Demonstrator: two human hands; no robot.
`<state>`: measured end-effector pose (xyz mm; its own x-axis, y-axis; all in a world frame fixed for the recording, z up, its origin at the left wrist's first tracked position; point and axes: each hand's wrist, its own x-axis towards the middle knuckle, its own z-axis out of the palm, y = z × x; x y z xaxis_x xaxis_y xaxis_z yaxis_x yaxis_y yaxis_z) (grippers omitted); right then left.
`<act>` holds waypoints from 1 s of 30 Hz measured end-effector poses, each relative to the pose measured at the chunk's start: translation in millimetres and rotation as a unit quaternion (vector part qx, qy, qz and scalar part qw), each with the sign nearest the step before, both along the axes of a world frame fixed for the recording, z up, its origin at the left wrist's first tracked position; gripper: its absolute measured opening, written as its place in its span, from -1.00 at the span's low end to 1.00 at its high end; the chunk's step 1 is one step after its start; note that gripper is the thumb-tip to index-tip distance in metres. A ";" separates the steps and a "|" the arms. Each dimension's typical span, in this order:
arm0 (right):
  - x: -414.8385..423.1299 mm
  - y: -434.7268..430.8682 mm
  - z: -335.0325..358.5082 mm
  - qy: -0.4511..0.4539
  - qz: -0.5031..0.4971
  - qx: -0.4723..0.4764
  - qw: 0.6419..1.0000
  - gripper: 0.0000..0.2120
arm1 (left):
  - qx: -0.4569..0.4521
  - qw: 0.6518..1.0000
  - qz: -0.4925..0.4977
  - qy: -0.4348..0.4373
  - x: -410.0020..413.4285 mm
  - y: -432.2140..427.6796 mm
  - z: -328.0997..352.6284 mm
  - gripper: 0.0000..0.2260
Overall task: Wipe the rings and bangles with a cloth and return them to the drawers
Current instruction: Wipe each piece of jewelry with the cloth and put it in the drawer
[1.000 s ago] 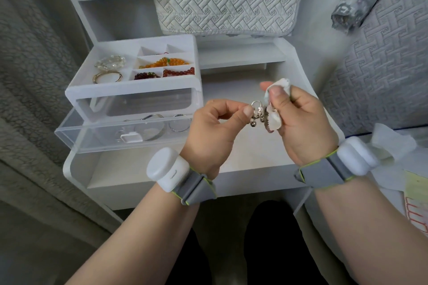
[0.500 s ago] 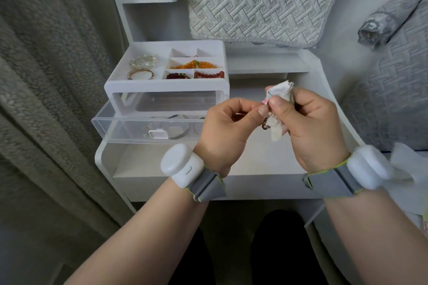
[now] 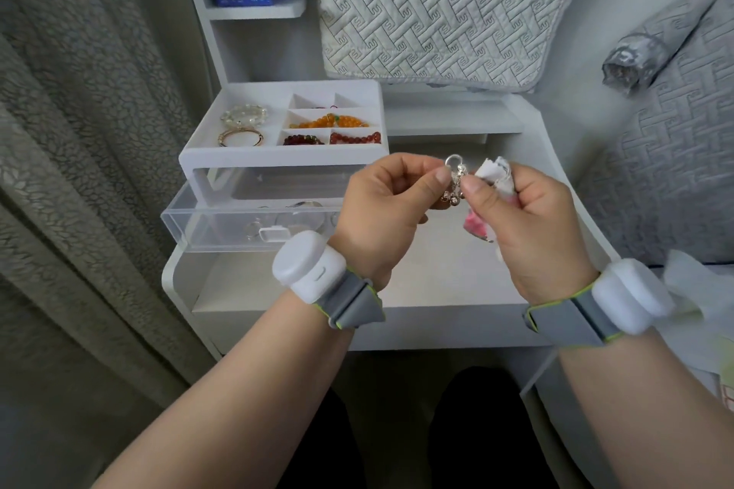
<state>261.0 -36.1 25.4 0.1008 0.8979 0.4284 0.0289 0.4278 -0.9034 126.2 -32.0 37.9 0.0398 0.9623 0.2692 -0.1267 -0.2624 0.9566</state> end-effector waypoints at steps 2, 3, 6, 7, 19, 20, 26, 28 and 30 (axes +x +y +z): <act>-5.6 -0.2 5.4 -0.001 0.015 0.001 1.000 -0.91 | 0.015 1.000 0.003 0.023 -8.8 -1.6 5.9 -0.95; -9.8 0.0 7.2 0.000 0.026 0.003 1.000 -0.91 | 0.024 0.999 0.006 0.040 -15.0 -2.7 9.9 -0.95; -23.3 1.4 12.5 -0.008 0.063 0.007 0.998 -0.94 | 0.065 0.991 0.032 0.108 -34.9 -1.3 19.0 -0.89; -29.0 2.4 13.0 -0.008 0.083 0.007 0.996 -0.96 | 0.078 0.987 0.049 0.131 -43.8 -1.2 21.8 -0.88; -77.1 12.4 -12.0 -0.278 0.027 0.152 0.948 -0.82 | 0.067 0.858 0.259 0.439 -171.5 8.8 38.2 -0.99; -79.3 14.0 -13.0 -0.290 0.013 0.170 0.942 -0.81 | 0.057 0.841 0.260 0.471 -178.3 9.5 38.3 -0.99; -84.1 15.8 -14.8 -0.314 -0.025 0.202 0.927 -0.79 | -0.005 0.778 0.189 0.599 -199.0 19.1 36.4 -0.97; -83.8 14.0 -14.1 -0.317 -0.031 0.206 0.925 -0.79 | -0.023 0.770 0.167 0.616 -201.0 22.6 38.3 -0.95; -84.3 14.8 -15.0 -0.314 -0.030 0.202 0.927 -0.79 | -0.043 0.761 0.145 0.631 -203.3 27.6 40.5 -0.94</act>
